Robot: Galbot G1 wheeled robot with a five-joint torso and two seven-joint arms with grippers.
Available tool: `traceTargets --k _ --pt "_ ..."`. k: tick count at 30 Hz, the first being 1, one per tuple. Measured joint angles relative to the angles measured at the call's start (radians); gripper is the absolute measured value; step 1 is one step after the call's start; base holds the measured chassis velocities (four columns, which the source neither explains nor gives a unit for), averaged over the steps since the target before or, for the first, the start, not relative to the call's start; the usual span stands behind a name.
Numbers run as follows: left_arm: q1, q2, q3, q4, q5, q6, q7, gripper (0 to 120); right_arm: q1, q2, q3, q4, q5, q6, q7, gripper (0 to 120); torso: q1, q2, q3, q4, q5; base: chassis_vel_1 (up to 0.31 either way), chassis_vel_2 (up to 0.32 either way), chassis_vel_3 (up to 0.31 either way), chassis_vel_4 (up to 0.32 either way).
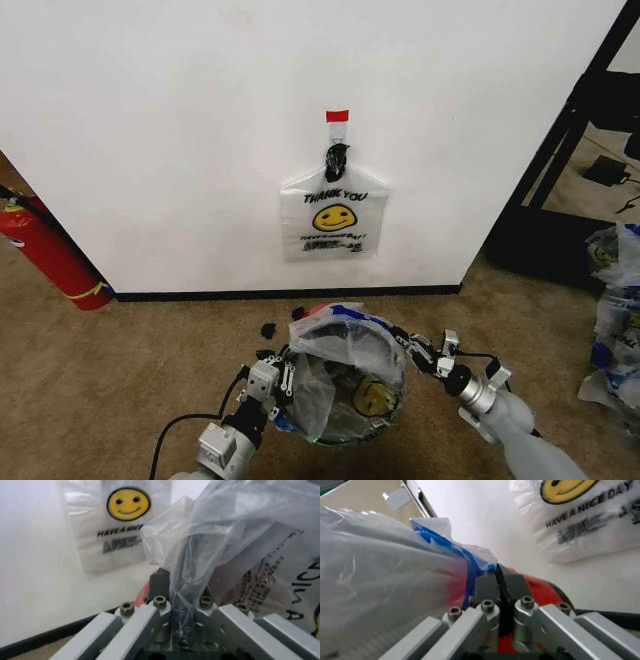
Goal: Pick up the garbage bag from the wall and place it over the trash bin.
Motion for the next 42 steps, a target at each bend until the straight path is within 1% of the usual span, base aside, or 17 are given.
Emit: traceTargets --k 7,10,16,20,21,25,26,28,29,30,32,33,36,37,39,41,42 --pt "-0.013 -0.004 -0.004 0.008 0.003 -0.002 0.004 0 -0.013 -0.004 0.004 0.022 -0.006 -0.011 -0.036 0 0.0 0.0 0.0 0.0 0.0 0.0 0.0 0.0 0.0" --pt "-0.044 -0.011 -0.023 0.038 -0.006 -0.002 -0.007 0 -0.016 -0.009 0.024 0.027 -0.05 -0.013 -0.061 1 0.0 0.0 0.0 0.0 0.0 0.0 0.0 0.0 0.0" --pt "-0.099 -0.016 -0.058 0.1 -0.026 -0.001 -0.03 0 -0.009 -0.036 0.086 0.019 -0.125 -0.004 -0.033 16 0.0 0.0 0.0 0.0 -0.0001 0.0 0.0 0.0 0.0" --pt "-0.114 -0.03 -0.064 0.123 -0.023 0.005 -0.044 0 -0.025 -0.055 0.1 0.042 -0.113 0.005 0.001 32 0.0 0.0 0.0 0.0 0.0 0.0 0.0 0.0 0.0" --pt "-0.114 -0.03 -0.064 0.123 -0.023 0.005 -0.044 0 -0.025 -0.055 0.1 0.042 -0.113 0.005 0.001 32 0.0 0.0 0.0 0.0 0.0 0.0 0.0 0.0 0.0" --pt "-0.118 -0.063 -0.072 0.131 -0.015 0.039 -0.092 0 -0.092 -0.061 0.062 0.184 -0.102 0.006 0.015 48 0.0 0.0 0.0 0.0 0.0002 0.0 0.0 0.0 0.0" --pt "-0.119 -0.073 -0.072 0.129 -0.014 0.054 -0.11 0 -0.123 -0.061 0.045 0.245 -0.129 0.013 0.058 54 0.0 0.0 0.0 0.0008 0.0001 0.0 0.0 0.0 0.0" --pt "-0.118 -0.082 -0.07 0.121 -0.01 0.078 -0.133 0 -0.177 -0.061 0.016 0.341 -0.199 0.023 0.176 63 0.0 0.0 0.0 0.0001 -0.0005 0.0 0.0 0.0 0.0" --pt "-0.118 -0.082 -0.07 0.121 -0.01 0.078 -0.133 0 -0.177 -0.061 0.016 0.341 -0.199 0.023 0.176 63 0.0 0.0 0.0 0.0001 -0.0005 0.0 0.0 0.0 0.0" --pt "-0.116 -0.083 -0.069 0.117 -0.006 0.084 -0.139 0 -0.196 -0.061 0.003 0.379 -0.224 0.025 0.226 66 0.0 0.0 0.0 -0.0005 0.0001 0.0 0.0 0.0 0.0" --pt "-0.105 -0.086 -0.066 0.11 0.006 0.092 -0.148 0 -0.229 -0.061 -0.031 0.467 -0.261 0.03 0.35 75 0.0 0.0 0.0 -0.0003 -0.0005 0.0 0.0 0.0 0.0" --pt "-0.102 -0.086 -0.065 0.109 0.008 0.093 -0.149 0 -0.233 -0.061 -0.037 0.48 -0.265 0.03 0.371 77 0.0 0.0 0.0 -0.0002 -0.0004 0.0 0.0 0.0 0.0" --pt "-0.093 -0.088 -0.068 0.102 0.034 0.09 -0.153 0 -0.244 -0.061 -0.073 0.578 -0.31 0.044 0.585 92 0.0 0.0 0.0 0.0003 -0.0003 0.0 0.0 0.0 0.0" --pt "-0.093 -0.088 -0.068 0.102 0.034 0.09 -0.153 0 -0.244 -0.061 -0.073 0.578 -0.31 0.044 0.585 92 0.0 0.0 0.0 0.0003 -0.0003 0.0 0.0 0.0 0.0" --pt "-0.093 -0.088 -0.073 0.102 0.046 0.086 -0.155 0 -0.254 -0.063 -0.084 0.62 -0.354 0.047 0.723 94 0.0 0.0 0.0 0.0002 0.0 0.0 0.0 0.0 0.0" --pt "-0.093 -0.088 -0.077 0.1 0.05 0.084 -0.158 0 -0.274 -0.064 -0.094 0.67 -0.397 0.046 0.852 90 0.0 0.0 0.0 0.0 -0.0001 0.0 0.0 0.0 0.0" --pt "-0.092 -0.088 -0.079 0.099 0.05 0.083 -0.158 0 -0.298 -0.065 -0.103 0.708 -0.424 0.043 0.928 84 0.0 0.0 0.0 0.0 -0.0002 0.0 0.0 0.0 0.0"
